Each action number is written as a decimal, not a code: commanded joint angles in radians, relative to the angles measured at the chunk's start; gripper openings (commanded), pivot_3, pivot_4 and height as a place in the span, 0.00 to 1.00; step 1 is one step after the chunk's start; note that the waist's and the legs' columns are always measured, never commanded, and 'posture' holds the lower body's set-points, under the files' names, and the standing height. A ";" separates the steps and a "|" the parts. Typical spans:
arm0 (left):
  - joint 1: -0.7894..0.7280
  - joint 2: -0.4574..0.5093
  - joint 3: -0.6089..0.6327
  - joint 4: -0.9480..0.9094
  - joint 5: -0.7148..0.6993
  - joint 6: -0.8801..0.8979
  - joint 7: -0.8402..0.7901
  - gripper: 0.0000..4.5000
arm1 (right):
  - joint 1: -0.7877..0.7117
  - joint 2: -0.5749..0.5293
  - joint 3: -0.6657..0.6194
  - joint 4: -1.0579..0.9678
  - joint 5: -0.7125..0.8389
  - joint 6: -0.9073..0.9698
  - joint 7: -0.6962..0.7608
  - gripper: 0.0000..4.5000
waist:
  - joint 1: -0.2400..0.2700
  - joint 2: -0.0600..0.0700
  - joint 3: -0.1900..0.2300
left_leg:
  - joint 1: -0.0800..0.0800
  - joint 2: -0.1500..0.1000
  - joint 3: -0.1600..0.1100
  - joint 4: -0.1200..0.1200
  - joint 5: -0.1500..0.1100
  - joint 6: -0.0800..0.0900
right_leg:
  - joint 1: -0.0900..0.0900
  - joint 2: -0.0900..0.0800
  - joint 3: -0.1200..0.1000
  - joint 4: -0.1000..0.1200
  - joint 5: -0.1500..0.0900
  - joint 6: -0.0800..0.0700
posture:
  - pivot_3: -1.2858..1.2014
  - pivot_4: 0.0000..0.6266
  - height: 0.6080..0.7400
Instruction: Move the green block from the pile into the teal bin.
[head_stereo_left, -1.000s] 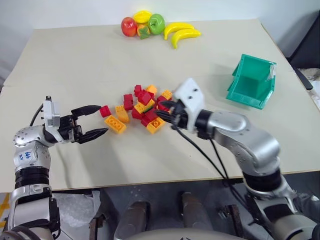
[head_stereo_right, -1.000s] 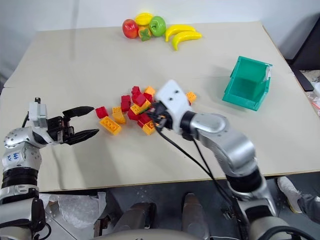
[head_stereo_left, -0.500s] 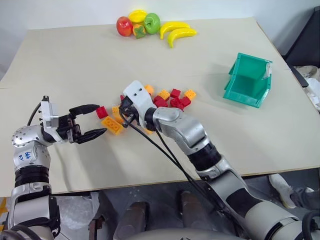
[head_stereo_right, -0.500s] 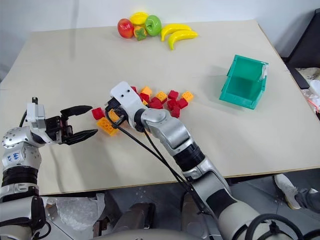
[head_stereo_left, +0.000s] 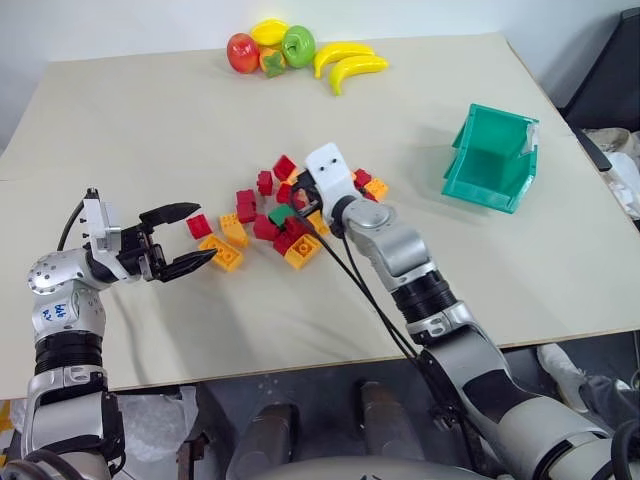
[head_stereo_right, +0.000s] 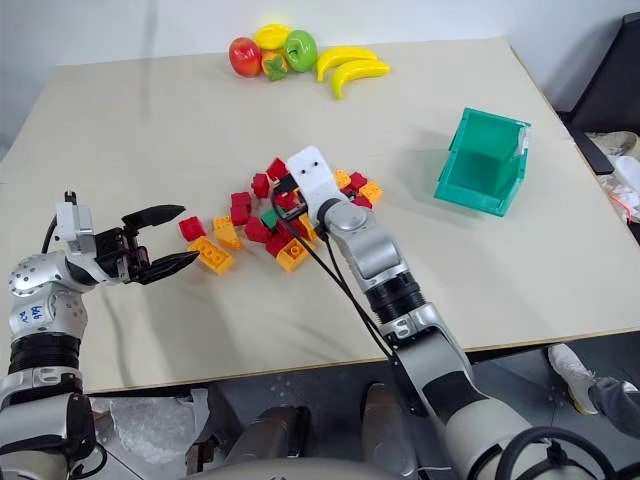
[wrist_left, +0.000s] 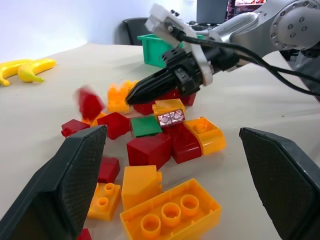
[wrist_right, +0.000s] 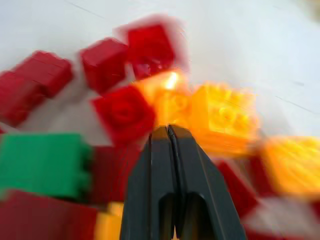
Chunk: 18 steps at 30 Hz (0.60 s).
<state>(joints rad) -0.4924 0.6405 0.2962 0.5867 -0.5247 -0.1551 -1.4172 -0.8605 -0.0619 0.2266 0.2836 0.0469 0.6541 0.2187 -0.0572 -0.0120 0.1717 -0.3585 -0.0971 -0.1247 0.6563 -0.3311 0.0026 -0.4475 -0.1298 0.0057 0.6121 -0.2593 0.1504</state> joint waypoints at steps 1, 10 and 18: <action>-0.009 -0.003 0.009 -0.024 -0.004 -0.014 0.009 1.00 | 0.041 -0.079 -0.023 -0.222 0.024 0.074 0.083 0.01 | 0.002 0.000 0.000 | 0.000 0.000 0.000 0.000 0.000 0.000 | 0.000 0.000 0.000 0.000 0.000 0.000 | 0.52 0.24 1.00; -0.046 -0.010 -0.004 0.010 0.002 -0.010 -0.006 1.00 | 0.194 -0.375 -0.252 -0.577 0.305 0.216 0.388 0.09 | 0.020 0.001 0.000 | -0.002 0.000 0.001 0.002 -0.001 0.001 | 0.000 0.000 0.000 -0.001 0.000 0.000 | 0.52 0.24 1.00; -0.066 -0.014 -0.011 0.043 0.007 -0.011 -0.033 1.00 | 0.450 -0.822 -0.464 -0.738 0.484 0.311 0.680 0.63 | 0.051 0.003 0.002 | -0.006 0.001 0.002 0.005 -0.003 0.003 | 0.000 0.000 -0.002 -0.005 0.000 0.001 | 0.52 0.24 1.00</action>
<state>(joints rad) -0.5479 0.6202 0.2744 0.6324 -0.5144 -0.1550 -1.4384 -0.4120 -0.8469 -0.1685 -0.4065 0.5000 0.9630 0.8585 -0.0063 -0.0091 0.1736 -0.3652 -0.0964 -0.1224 0.6626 -0.3347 0.0061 -0.4477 -0.1301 0.0036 0.6066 -0.2585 0.1519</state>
